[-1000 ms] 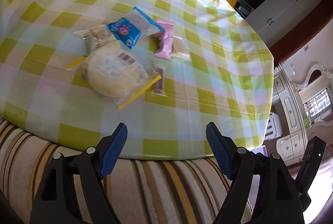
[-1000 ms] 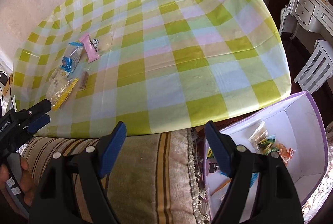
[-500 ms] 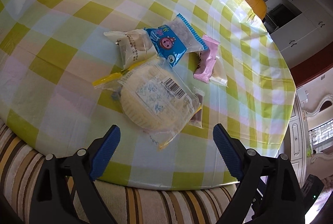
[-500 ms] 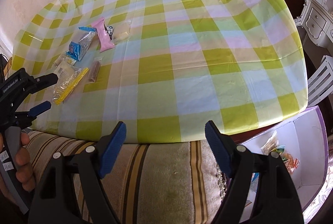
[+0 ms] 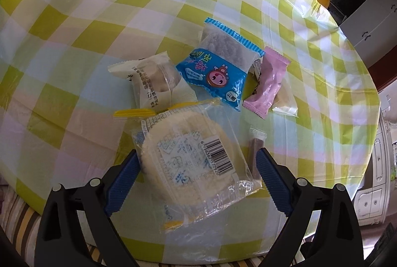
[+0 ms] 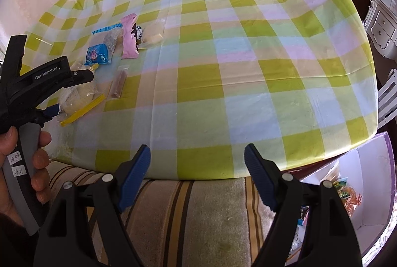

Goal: Organize snacks
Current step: 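Grasp the round clear bread bag with left tool while right tool grasps the brown bar in clear wrapper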

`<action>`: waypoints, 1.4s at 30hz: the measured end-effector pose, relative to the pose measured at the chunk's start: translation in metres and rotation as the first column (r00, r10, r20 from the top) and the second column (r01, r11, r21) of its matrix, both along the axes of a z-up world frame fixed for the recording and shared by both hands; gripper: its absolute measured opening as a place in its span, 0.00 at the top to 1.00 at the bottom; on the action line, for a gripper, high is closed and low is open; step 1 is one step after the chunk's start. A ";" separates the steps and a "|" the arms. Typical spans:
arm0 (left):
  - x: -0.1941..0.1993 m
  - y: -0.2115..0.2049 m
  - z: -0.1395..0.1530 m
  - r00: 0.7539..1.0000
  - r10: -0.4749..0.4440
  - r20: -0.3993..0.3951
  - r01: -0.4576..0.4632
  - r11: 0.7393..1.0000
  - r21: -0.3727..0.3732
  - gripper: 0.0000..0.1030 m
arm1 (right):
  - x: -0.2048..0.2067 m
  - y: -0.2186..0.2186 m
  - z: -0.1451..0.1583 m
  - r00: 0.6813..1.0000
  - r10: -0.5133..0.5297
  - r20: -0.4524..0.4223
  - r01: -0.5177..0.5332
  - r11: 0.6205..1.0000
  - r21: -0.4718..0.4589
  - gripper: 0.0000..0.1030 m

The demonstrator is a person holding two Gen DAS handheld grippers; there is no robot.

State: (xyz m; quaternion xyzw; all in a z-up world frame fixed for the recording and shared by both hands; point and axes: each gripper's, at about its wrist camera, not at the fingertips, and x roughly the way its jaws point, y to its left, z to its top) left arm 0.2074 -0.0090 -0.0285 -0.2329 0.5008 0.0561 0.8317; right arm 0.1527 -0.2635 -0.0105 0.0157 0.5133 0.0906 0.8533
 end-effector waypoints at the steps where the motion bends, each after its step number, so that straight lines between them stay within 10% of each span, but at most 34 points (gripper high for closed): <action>1: 0.002 -0.002 0.000 1.000 -0.015 -0.008 0.016 0.999 0.028 0.13 | 0.001 0.002 0.000 1.000 0.000 0.002 0.000 1.000 0.001 0.24; 8: -0.006 -0.010 -0.001 0.996 -0.082 -0.024 0.084 0.987 0.139 0.35 | 0.013 0.018 0.002 1.000 -0.012 0.017 0.012 1.000 0.007 0.24; 27: -0.065 0.030 0.013 0.993 0.028 0.117 -0.036 0.997 0.065 0.38 | 0.064 0.112 -0.010 0.994 0.094 0.061 -0.091 0.994 -0.053 0.26; 38: -0.064 0.033 0.008 0.991 0.025 0.131 -0.028 0.999 0.018 0.39 | 0.075 0.135 -0.025 0.991 0.128 0.026 -0.125 0.986 -0.108 0.59; 42: -0.064 0.033 0.008 0.991 0.023 0.131 -0.025 1.000 0.017 0.39 | 0.072 0.140 -0.025 0.987 0.158 0.037 -0.153 0.982 -0.111 0.84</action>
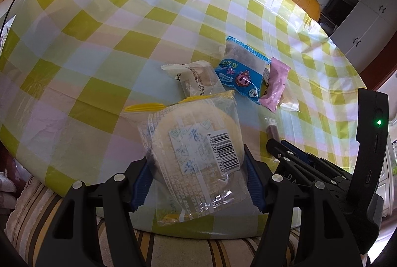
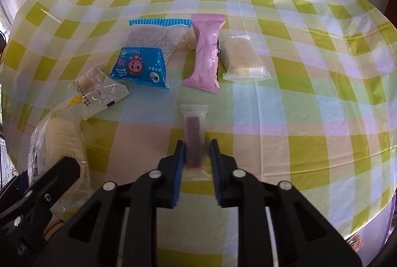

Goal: Organize snacks
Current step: 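Grasp the round clear bread bag with left tool while right tool grasps the brown bar in clear wrapper, then carry both snacks over the white box and open both tools to drop them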

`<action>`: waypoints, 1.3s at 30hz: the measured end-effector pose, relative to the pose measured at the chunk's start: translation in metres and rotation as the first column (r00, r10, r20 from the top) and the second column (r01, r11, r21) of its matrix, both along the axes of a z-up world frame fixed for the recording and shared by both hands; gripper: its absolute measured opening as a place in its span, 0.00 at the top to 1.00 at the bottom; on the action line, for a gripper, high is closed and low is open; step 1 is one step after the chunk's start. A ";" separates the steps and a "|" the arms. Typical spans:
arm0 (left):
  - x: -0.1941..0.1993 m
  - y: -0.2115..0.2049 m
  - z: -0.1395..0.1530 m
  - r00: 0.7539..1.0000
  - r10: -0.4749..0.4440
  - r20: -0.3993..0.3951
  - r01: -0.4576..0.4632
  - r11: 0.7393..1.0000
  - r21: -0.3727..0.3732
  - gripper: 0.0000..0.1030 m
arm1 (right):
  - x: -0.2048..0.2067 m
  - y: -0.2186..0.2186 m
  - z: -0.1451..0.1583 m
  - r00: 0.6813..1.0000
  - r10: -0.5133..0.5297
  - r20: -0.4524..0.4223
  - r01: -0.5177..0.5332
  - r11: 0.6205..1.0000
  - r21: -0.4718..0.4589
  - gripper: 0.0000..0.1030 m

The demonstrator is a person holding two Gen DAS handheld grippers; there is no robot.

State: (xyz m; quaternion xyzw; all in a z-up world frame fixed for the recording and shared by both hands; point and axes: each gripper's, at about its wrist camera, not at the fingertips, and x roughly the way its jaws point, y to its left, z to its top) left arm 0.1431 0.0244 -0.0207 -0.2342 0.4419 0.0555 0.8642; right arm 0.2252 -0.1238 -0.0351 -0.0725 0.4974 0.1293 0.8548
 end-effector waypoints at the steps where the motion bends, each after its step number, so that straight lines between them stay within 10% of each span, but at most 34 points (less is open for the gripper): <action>1: 0.000 0.000 0.000 1.000 -0.001 -0.001 0.001 1.000 0.000 0.39 | -0.001 0.000 0.000 1.000 0.003 0.002 -0.003 1.000 0.000 0.85; 28: -0.003 -0.075 0.023 0.984 -0.179 0.007 0.179 0.983 0.034 0.39 | -0.062 -0.123 0.042 0.991 -0.132 0.025 0.126 0.980 0.154 0.87; 39: -0.001 -0.166 0.029 0.921 -0.390 0.009 0.389 0.921 0.029 0.39 | -0.085 -0.215 0.048 0.958 -0.284 0.028 0.276 0.946 0.168 0.87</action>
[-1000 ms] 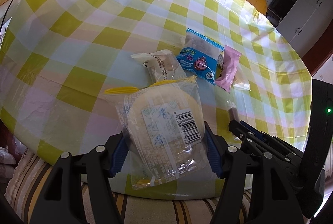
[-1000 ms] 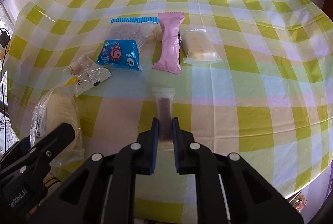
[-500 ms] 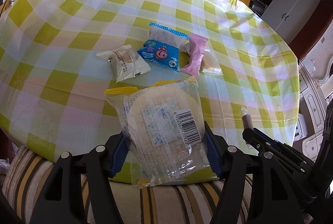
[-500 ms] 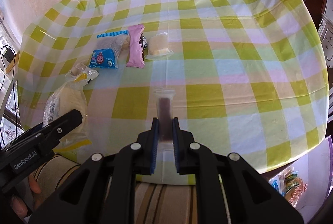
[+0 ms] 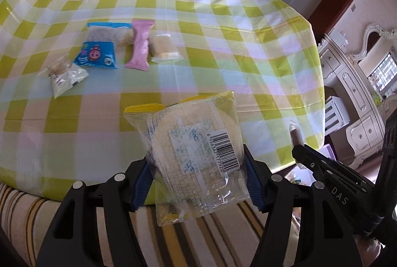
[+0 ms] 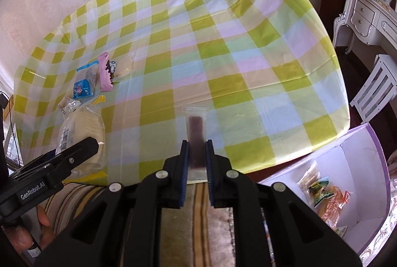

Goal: Organize snacks
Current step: 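Carry both snacks over the white box and open both tools to drop them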

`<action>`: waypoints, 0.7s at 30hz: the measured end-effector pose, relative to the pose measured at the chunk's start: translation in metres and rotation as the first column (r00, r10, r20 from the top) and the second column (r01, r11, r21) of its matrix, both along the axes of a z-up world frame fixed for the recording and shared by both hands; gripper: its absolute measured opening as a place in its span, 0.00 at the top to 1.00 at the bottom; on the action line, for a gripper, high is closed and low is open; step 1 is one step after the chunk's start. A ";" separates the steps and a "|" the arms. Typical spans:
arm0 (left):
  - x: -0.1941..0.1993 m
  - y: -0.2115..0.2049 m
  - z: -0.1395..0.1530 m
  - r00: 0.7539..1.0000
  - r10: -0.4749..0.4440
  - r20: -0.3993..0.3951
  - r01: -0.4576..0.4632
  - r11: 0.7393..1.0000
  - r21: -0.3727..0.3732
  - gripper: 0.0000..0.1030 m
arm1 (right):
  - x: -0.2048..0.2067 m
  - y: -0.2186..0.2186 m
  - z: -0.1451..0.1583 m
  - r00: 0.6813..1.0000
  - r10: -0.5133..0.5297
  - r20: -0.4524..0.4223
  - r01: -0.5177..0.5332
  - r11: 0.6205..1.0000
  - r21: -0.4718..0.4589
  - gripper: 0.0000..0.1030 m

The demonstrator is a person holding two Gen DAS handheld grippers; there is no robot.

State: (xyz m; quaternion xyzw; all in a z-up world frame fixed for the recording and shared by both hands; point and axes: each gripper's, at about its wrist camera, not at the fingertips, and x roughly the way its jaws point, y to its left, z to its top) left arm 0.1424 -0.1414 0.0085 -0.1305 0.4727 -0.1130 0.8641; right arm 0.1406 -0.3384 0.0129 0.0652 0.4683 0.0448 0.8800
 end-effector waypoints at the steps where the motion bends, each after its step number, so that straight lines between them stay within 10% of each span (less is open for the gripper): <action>1: 0.000 -0.009 0.000 1.000 -0.023 -0.002 0.023 1.000 -0.005 0.39 | -0.002 -0.010 -0.001 1.000 -0.019 0.000 0.019 1.000 -0.002 0.87; 21: -0.015 -0.155 0.001 0.910 -0.415 -0.009 0.414 0.909 -0.049 0.38 | -0.031 -0.152 -0.011 0.931 -0.364 0.009 0.363 0.927 -0.094 0.78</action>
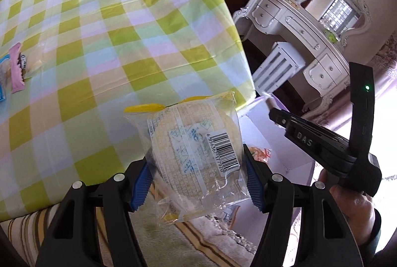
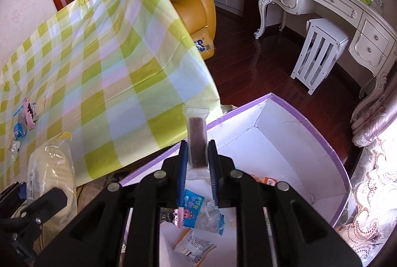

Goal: Organize snacks
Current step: 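Carry both snacks over the white box and open both tools to drop them, then move both open tools back over the remaining snacks on the table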

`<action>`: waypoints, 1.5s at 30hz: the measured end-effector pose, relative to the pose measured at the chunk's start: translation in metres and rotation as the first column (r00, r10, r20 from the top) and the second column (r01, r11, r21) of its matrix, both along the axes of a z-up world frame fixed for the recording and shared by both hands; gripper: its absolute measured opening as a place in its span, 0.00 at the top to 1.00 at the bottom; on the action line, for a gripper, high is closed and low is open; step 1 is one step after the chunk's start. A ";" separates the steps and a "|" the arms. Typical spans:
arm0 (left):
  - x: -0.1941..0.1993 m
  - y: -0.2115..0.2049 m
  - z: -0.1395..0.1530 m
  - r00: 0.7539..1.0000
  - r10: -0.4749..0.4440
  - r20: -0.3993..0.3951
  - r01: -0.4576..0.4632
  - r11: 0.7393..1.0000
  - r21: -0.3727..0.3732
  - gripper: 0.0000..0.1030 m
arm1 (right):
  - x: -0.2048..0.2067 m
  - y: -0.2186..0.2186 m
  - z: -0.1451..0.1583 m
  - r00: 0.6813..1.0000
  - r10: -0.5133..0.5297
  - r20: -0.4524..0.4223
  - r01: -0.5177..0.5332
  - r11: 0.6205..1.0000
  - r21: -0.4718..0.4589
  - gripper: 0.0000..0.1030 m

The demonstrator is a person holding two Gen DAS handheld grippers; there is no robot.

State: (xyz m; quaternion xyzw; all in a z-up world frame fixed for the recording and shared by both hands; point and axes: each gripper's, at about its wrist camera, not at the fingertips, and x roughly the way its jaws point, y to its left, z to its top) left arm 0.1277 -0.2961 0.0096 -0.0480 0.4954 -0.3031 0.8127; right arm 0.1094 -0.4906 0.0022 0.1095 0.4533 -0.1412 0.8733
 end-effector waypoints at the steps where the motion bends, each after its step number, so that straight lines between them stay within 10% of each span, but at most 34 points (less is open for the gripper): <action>1: -0.002 -0.006 -0.001 1.000 -0.030 -0.008 0.030 0.999 -0.013 0.37 | -0.001 -0.003 0.000 1.000 -0.013 -0.001 0.013 1.000 -0.010 0.62; 4: -0.008 -0.014 0.001 0.998 -0.061 0.012 0.061 0.998 -0.017 0.20 | -0.003 -0.008 0.000 0.999 -0.036 0.008 0.036 0.999 -0.025 0.47; 13: -0.005 -0.003 0.005 1.000 -0.024 0.021 0.024 0.999 -0.036 0.19 | 0.000 0.000 0.004 1.000 -0.026 0.015 0.026 1.000 -0.017 0.28; 29: 0.016 0.063 0.011 0.983 0.174 0.060 -0.172 0.984 -0.044 0.19 | 0.015 0.043 0.015 0.998 0.064 0.011 -0.064 0.997 -0.034 0.26; 38: 0.034 0.129 0.007 0.937 0.347 0.040 -0.345 0.937 -0.052 0.19 | 0.027 0.089 0.017 0.987 0.162 0.003 -0.162 0.986 -0.029 0.26; 45: 0.045 0.203 0.003 0.854 0.520 0.021 -0.518 0.853 -0.056 0.20 | 0.038 0.125 0.017 0.973 0.232 -0.006 -0.232 0.972 -0.026 0.25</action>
